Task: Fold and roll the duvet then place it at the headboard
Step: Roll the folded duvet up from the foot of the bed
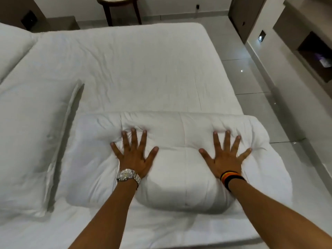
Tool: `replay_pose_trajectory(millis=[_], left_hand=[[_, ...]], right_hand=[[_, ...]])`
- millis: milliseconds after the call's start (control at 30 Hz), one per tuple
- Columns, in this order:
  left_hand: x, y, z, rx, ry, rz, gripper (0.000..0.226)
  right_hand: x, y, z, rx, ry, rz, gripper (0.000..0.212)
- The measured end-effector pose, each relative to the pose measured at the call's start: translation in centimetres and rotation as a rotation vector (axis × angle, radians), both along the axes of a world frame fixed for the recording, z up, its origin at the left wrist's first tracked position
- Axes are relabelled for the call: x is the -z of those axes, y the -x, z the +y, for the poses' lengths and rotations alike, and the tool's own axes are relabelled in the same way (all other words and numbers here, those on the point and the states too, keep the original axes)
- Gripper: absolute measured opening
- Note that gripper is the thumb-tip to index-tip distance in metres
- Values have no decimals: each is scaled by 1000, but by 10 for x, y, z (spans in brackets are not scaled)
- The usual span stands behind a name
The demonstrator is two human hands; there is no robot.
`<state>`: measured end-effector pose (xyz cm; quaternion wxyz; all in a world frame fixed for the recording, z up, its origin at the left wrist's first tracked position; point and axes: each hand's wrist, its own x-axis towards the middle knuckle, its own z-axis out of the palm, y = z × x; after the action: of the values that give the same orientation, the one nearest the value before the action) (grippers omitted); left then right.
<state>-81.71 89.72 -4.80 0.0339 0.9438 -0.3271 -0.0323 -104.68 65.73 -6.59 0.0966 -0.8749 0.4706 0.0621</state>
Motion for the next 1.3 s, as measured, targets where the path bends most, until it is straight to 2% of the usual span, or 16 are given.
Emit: replay_pose_trajectory(millis=[133, 200, 300, 367, 533, 667, 800, 900, 1000, 1100, 1233, 1300], left_hand=[[32, -32, -27, -40, -133, 118, 85], [18, -41, -32, -52, -94, 134, 84], [-2, -57, -31, -166, 54, -56, 85], [1, -67, -31, -254, 76, -95, 91], [45, -59, -37, -276, -89, 25, 96], [31, -59, -34, -330, -68, 107, 97], [22, -51, -13, -350, 16, 29, 101], [34, -46, -14, -344, -52, 97, 103], [43, -49, -30, -321, -75, 137, 104], [32, -54, -31, -346, -81, 139, 106], [19, -29, -25, -366, -13, 100, 102], [19, -20, -23, -355, -64, 158, 100]], right_hand=[[10, -46, -25, -29, -31, 100, 107], [-10, -62, -29, -68, 5, 16, 112], [-26, -98, -43, -347, 64, -193, 103], [-18, -112, -53, -450, -1, -185, 100], [38, -101, -52, -395, -92, -21, 104], [10, -111, -58, -409, -157, 17, 109], [-6, -65, -101, -483, 127, -123, 113], [5, -30, -109, -442, 46, 58, 113], [18, -43, -109, -381, -33, 182, 112], [4, -62, -113, -378, -23, 125, 116], [9, -43, -77, -536, 28, -137, 114], [12, -40, -60, -549, -54, -41, 112]])
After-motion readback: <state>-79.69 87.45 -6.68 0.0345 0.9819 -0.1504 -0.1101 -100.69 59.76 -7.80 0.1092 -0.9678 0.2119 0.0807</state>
